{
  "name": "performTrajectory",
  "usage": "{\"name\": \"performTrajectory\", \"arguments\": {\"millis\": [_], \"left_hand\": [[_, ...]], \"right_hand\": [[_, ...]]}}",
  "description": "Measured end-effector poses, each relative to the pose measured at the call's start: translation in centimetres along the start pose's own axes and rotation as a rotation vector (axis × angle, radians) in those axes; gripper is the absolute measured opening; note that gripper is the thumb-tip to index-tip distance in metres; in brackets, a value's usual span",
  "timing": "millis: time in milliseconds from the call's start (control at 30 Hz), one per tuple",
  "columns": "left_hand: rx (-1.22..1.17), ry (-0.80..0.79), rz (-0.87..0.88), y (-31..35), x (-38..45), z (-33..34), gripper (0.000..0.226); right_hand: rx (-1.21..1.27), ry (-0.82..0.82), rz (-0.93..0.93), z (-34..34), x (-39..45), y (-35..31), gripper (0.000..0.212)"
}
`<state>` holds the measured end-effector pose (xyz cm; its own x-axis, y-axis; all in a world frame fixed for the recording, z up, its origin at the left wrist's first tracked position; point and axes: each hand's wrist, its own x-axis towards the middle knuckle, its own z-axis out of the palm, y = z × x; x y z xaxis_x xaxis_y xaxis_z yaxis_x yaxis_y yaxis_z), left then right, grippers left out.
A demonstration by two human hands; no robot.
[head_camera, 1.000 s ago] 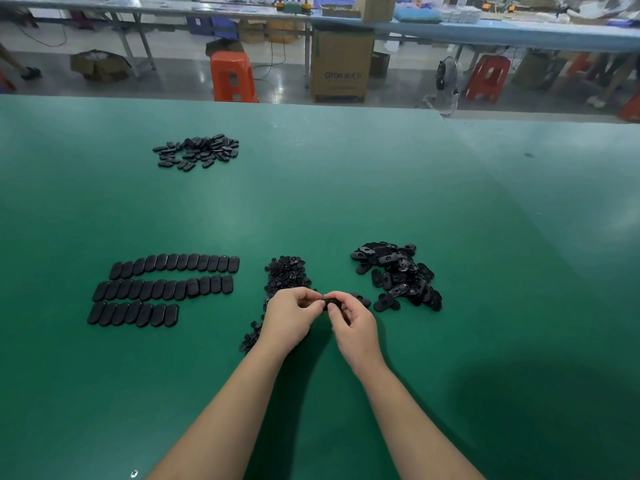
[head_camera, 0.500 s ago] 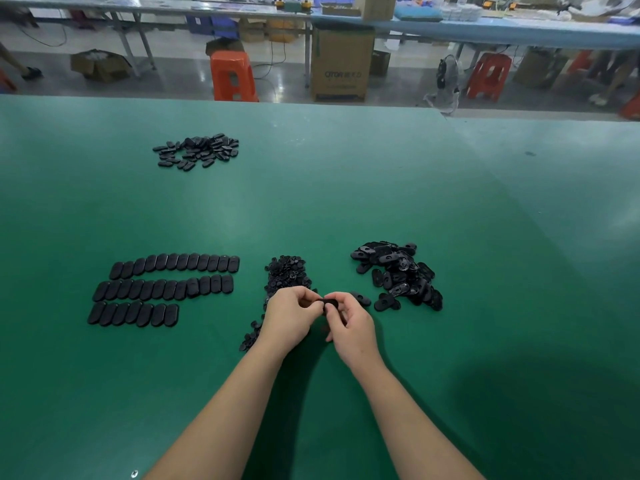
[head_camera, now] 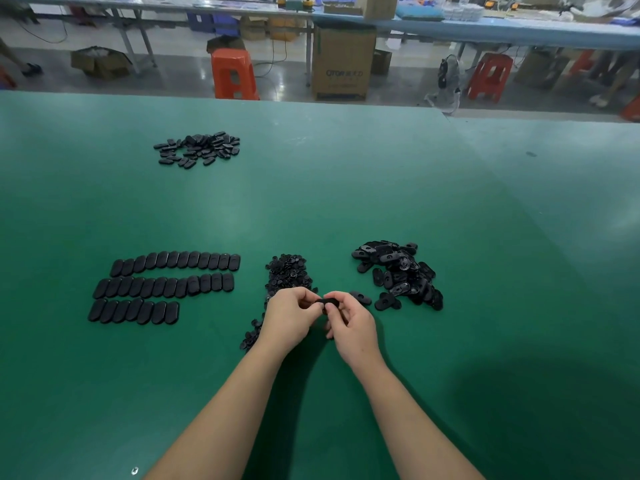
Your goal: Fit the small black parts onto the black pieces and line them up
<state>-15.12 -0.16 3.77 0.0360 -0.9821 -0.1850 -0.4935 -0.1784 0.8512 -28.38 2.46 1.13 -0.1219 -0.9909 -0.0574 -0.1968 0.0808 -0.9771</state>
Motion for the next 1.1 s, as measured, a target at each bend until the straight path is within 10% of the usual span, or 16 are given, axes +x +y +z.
{"name": "performTrajectory", "arguments": {"millis": [1100], "left_hand": [[0.556, 0.222, 0.426, 0.6, -1.4, -1.0, 0.018]], "right_hand": [[0.133, 0.054, 0.001, -0.1, 0.2, 0.1, 0.014]]}}
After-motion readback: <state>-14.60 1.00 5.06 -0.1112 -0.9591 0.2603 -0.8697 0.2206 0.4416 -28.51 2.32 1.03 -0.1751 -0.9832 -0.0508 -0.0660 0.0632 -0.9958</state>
